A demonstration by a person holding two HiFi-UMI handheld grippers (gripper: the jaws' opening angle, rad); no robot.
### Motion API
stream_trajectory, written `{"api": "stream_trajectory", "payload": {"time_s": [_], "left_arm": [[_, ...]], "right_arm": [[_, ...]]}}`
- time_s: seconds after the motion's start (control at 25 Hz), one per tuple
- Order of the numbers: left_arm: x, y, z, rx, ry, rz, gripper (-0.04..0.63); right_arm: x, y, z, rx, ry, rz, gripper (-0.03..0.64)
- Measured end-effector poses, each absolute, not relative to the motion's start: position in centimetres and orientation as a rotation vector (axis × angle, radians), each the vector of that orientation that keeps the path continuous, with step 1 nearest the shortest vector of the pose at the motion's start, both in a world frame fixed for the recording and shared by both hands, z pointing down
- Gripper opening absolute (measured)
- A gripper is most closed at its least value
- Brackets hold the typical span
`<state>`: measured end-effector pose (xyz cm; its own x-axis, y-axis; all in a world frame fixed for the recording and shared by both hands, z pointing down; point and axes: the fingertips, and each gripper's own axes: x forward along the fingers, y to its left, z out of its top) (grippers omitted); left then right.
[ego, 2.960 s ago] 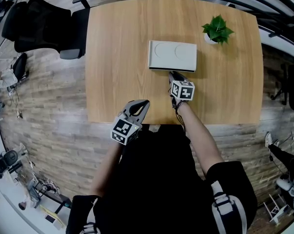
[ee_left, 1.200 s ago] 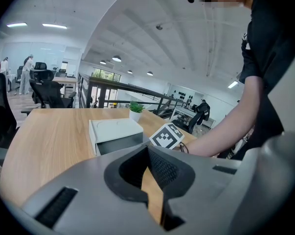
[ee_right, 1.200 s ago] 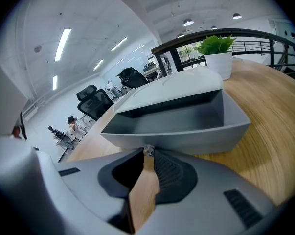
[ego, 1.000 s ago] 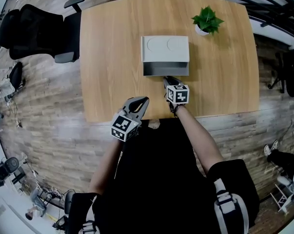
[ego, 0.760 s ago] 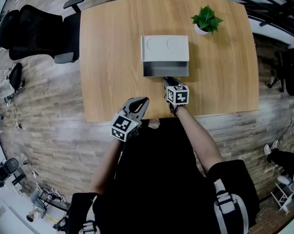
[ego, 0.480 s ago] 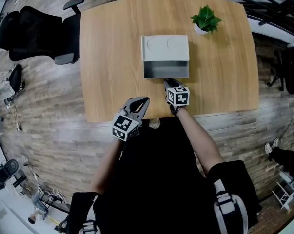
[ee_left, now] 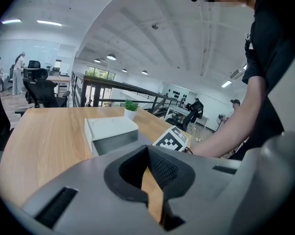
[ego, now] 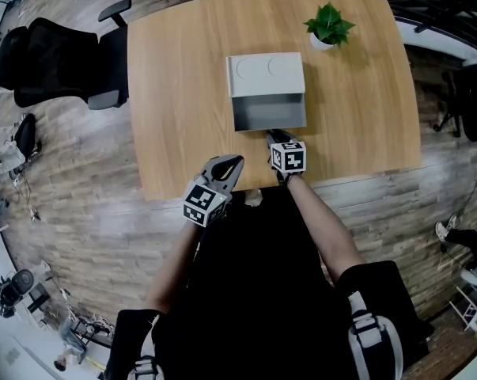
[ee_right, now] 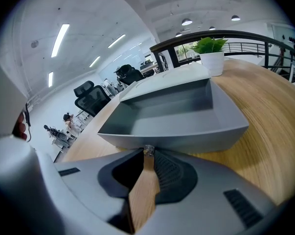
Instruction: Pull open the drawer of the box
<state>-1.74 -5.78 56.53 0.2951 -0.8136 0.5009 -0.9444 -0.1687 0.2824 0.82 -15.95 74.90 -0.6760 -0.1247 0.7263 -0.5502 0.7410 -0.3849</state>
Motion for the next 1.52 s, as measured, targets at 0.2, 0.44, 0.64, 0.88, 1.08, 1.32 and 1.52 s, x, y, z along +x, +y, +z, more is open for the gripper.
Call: {"api": "stream_trajectory", "payload": {"time_s": [0.2,0.44,0.64,0.88,1.08,1.32,1.52], "left_arm": [[-1.4,-5.3,56.2,2.039,-1.547,0.321,0.023],[-1.4,-4.8,56.5,2.040,-1.545,0.321,0.023],[-1.6,-4.3,56.5,2.032,-1.555,0.311,0.023],[-1.8,-4.3,56.6,2.034,-1.559,0.300,0.023],[-1.6,-4.2,56.4,2.044,-1.554,0.292,0.023],[-2.4,-4.4,56.6,2.054,-1.543,0.294,0.023],[-3.1,-5.2,56.5,2.077,-1.533,0.280,0.023]], "right_arm": [[1.4,-15.1,74.7,0.506,-2.236,0.775,0.077],[1.1,-15.1,75.1,0.482,-2.242,0.757,0.078],[1.2,-14.8,75.1,0.436,-2.241,0.723,0.095],[1.6,-13.7,75.2,0.406,-2.234,0.721,0.129],[2.4,-13.0,74.1,0.384,-2.263,0.687,0.082],[3.0,-12.8,72.2,0.340,-2.310,0.589,0.034],[3.8,-13.6,69.5,0.367,-2.383,0.519,0.025]]}}
